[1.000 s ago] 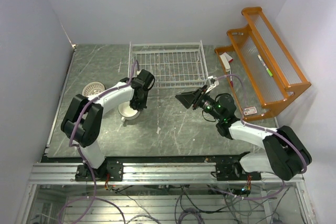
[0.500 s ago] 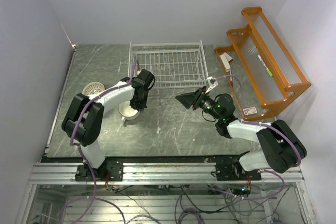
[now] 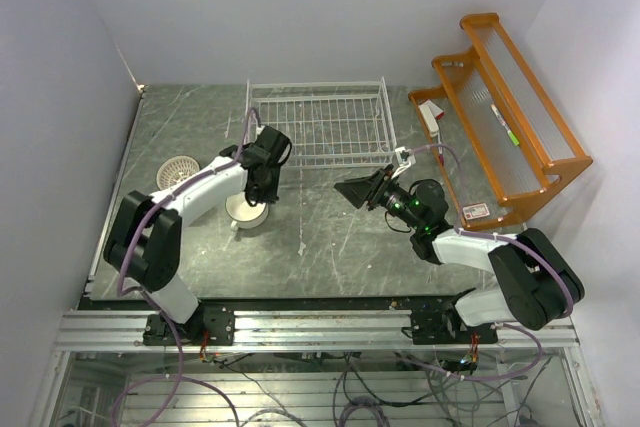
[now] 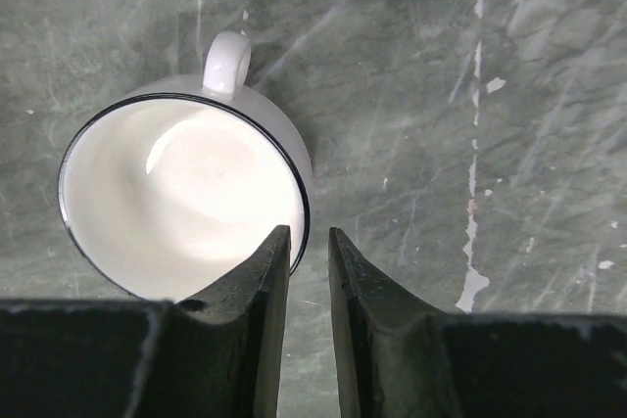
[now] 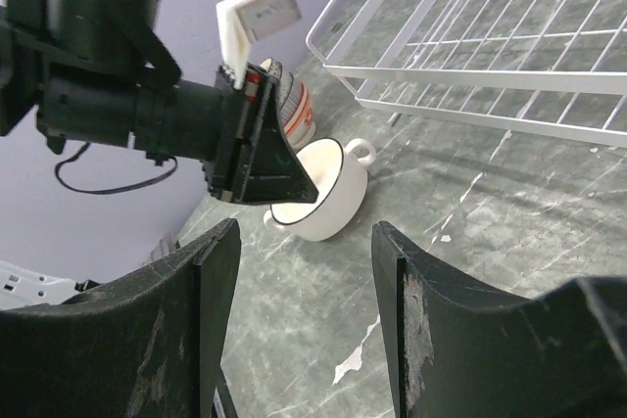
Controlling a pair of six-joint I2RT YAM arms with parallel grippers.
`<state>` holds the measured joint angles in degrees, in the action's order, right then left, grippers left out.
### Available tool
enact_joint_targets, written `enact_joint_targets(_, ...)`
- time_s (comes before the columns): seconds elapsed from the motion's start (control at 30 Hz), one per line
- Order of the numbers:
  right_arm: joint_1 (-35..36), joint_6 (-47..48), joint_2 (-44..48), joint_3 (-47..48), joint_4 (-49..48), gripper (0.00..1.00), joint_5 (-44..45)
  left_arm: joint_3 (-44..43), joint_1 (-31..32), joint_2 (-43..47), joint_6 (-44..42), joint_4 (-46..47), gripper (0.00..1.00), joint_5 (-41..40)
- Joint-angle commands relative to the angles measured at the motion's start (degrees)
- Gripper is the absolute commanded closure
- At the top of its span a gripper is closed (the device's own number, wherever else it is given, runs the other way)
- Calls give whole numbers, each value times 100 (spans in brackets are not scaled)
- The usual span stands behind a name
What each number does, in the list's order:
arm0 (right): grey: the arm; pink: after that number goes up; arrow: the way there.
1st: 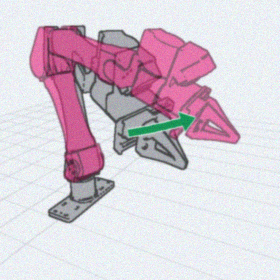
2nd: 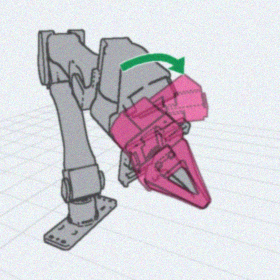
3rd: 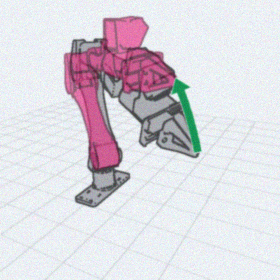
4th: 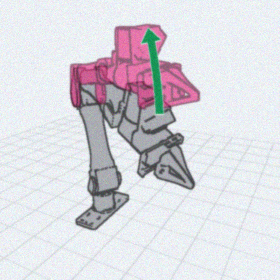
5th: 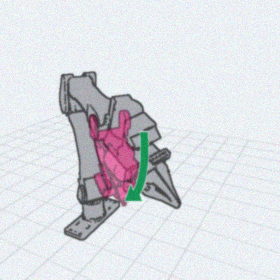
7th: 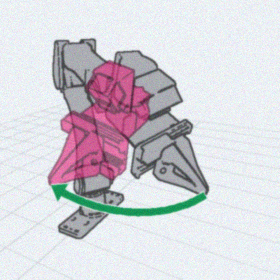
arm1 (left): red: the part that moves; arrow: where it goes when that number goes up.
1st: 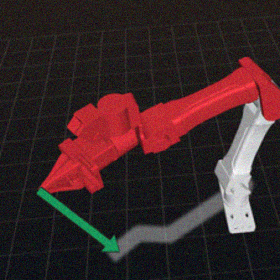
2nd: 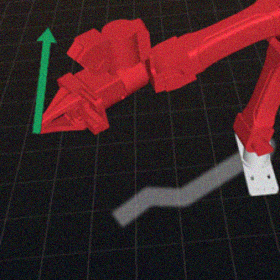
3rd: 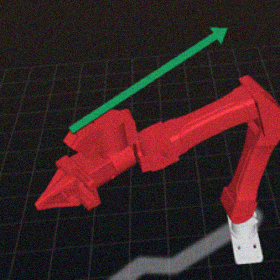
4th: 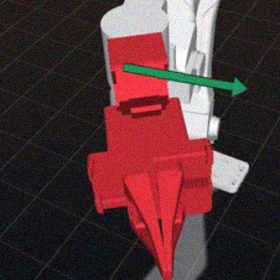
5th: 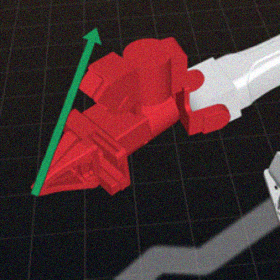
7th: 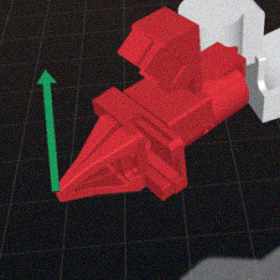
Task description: Unload the bowls from the dish rack
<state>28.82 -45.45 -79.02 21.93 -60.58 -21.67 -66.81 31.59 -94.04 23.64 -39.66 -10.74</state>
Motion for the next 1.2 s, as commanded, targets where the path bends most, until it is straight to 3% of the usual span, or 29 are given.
enact_joint_targets(0.0, -28, 35, 60, -41, -85, 45, 3, -105, -1, 552, 70, 4, 68, 0)
enact_joint_targets(0.33, -26, 192, 198, -33, 184, 45, 119, -52, -8, 1864, 83, 216, 72, 176)
enact_joint_targets(0.53, -27, 551, 567, 11, 799, 45, 416, 95, -4, 2922, 62, 569, 69, 199)
enact_joint_targets(0.83, -28, 1995, 1950, 307, 3311, 39, 1965, 173, -9, 3746, -3, 509, 68, -459)
enact_joint_targets(1.17, -26, 2893, 4382, -21, 5812, 36, 3699, 337, -5, 4107, -214, 690, 71, -315)
